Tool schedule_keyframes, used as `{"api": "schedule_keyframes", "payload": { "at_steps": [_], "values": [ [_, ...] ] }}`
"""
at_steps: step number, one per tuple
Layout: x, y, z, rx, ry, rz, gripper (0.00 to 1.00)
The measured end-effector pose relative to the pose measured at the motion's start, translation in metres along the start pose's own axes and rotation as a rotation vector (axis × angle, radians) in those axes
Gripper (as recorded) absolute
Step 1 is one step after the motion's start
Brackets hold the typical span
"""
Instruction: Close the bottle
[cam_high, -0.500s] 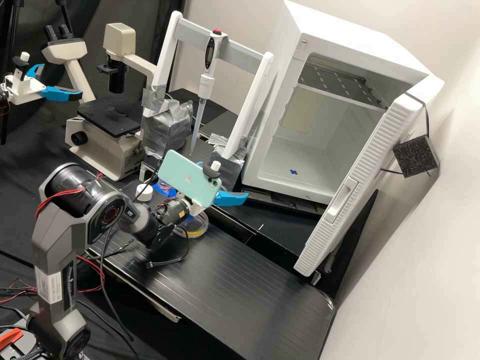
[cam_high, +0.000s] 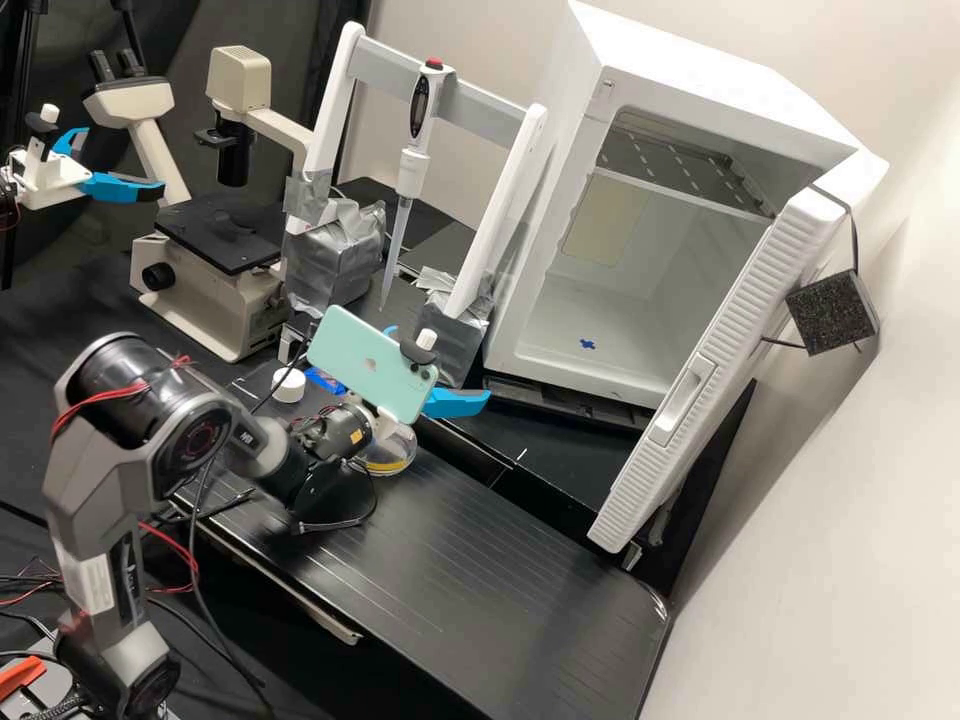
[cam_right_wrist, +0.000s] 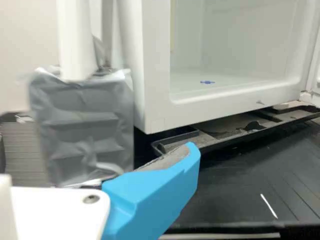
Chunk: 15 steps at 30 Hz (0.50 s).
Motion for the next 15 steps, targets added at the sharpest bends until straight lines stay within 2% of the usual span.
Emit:
{"api": "schedule_keyframes", "payload": {
  "at_steps": [4, 6, 9, 12, 15],
  "values": [
    [-0.031, 0.005, -0.013, 0.027, 0.112, 0.034, 1.0],
    [-0.049, 0.003, -0.022, 0.027, 0.182, 0.042, 1.0],
    [-0.073, -0.01, -0.035, 0.032, 0.282, 0.008, 1.0],
    [-0.09, -0.03, -0.045, -0.001, 0.357, -0.073, 1.0],
    [-0.102, -0.046, -0.047, -0.046, 0.385, -0.14, 1.0]
  ]
}}
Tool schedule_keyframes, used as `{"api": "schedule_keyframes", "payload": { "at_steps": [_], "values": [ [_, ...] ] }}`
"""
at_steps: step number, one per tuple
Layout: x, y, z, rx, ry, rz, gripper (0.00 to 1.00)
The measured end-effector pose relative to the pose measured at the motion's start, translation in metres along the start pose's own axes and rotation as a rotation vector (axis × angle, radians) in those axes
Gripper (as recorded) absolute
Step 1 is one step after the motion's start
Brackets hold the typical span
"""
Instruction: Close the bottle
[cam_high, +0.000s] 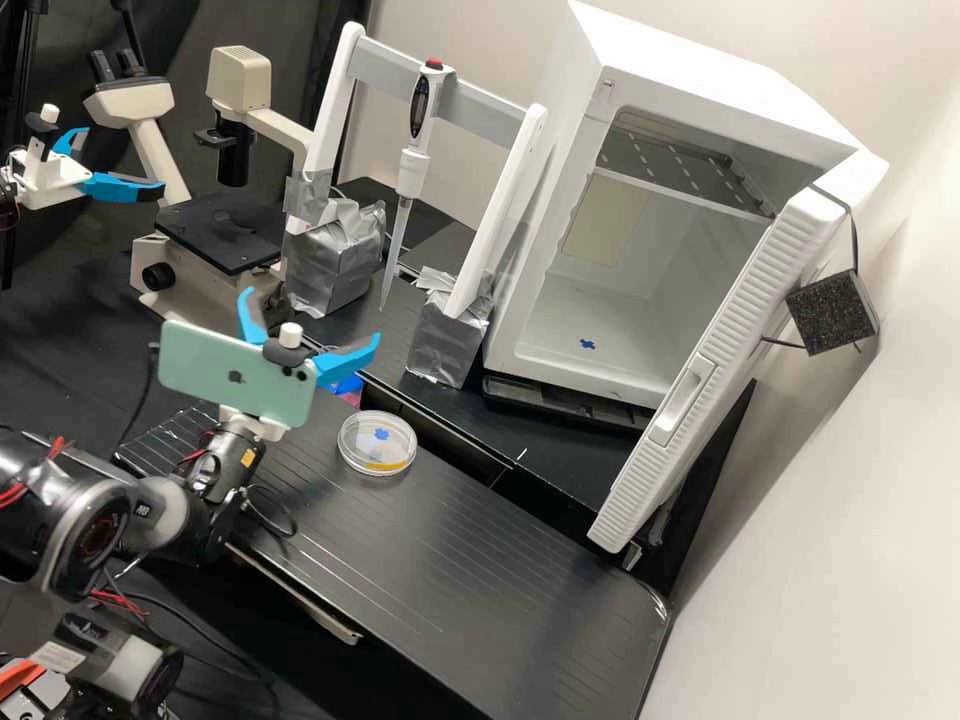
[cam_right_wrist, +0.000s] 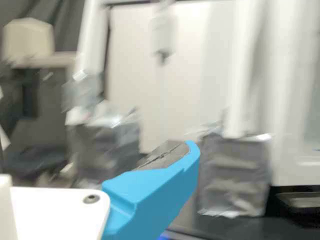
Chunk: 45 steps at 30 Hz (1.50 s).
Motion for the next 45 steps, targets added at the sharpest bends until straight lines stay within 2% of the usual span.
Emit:
{"api": "schedule_keyframes", "payload": {
  "at_steps": [3, 8, 15, 20, 21, 26, 30, 45],
  "values": [
    [-0.006, -0.013, -0.004, -0.014, 0.006, -0.051, 1.0],
    [-0.008, -0.028, 0.001, -0.03, -0.034, -0.114, 1.0],
    [-0.006, -0.032, 0.014, -0.03, -0.112, -0.132, 1.0],
    [-0.006, -0.032, 0.018, -0.028, -0.138, -0.125, 1.0],
    [-0.006, -0.032, 0.018, -0.028, -0.139, -0.124, 0.0],
    [-0.006, -0.033, 0.02, -0.025, -0.156, -0.125, 0.0],
    [-0.006, -0.033, 0.023, -0.038, -0.179, -0.118, 0.0],
    [-0.006, -0.034, 0.024, -0.042, -0.187, -0.127, 0.0]
  ]
}}
